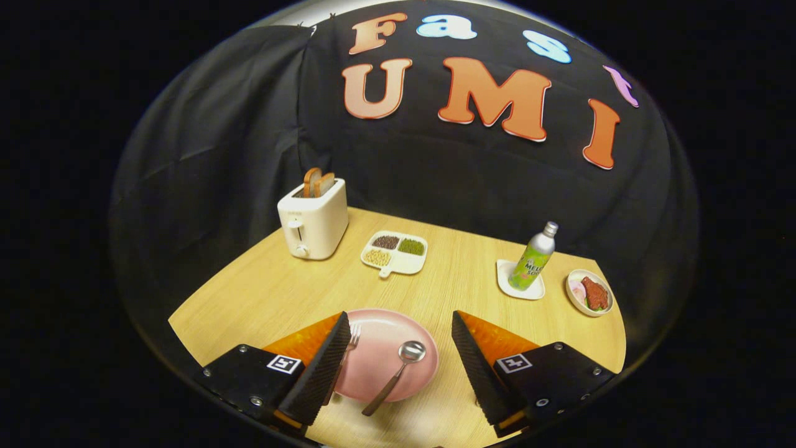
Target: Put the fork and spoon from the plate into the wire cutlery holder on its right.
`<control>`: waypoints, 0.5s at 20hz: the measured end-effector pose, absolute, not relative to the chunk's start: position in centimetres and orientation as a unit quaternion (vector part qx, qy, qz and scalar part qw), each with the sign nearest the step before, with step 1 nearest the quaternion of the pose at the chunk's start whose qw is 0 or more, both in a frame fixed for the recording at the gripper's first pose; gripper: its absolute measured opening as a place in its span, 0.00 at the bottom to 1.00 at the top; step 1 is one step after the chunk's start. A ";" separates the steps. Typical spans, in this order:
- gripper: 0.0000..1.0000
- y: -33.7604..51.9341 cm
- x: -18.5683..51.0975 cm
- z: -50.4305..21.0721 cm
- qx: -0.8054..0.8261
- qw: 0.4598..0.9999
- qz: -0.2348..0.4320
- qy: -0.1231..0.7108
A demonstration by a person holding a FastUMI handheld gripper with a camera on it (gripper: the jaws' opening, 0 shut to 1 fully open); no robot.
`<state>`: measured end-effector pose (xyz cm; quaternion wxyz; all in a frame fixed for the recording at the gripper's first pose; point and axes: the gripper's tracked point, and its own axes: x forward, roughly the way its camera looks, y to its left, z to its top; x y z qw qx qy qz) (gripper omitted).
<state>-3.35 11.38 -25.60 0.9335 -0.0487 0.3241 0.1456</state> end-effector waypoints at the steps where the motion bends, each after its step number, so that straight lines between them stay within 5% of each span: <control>1: 0.98 11.3 -3.6 -26.6 -0.052 0.928 0.143 0.340; 10: 0.84 11.9 -7.8 -36.2 -0.070 0.860 0.138 0.487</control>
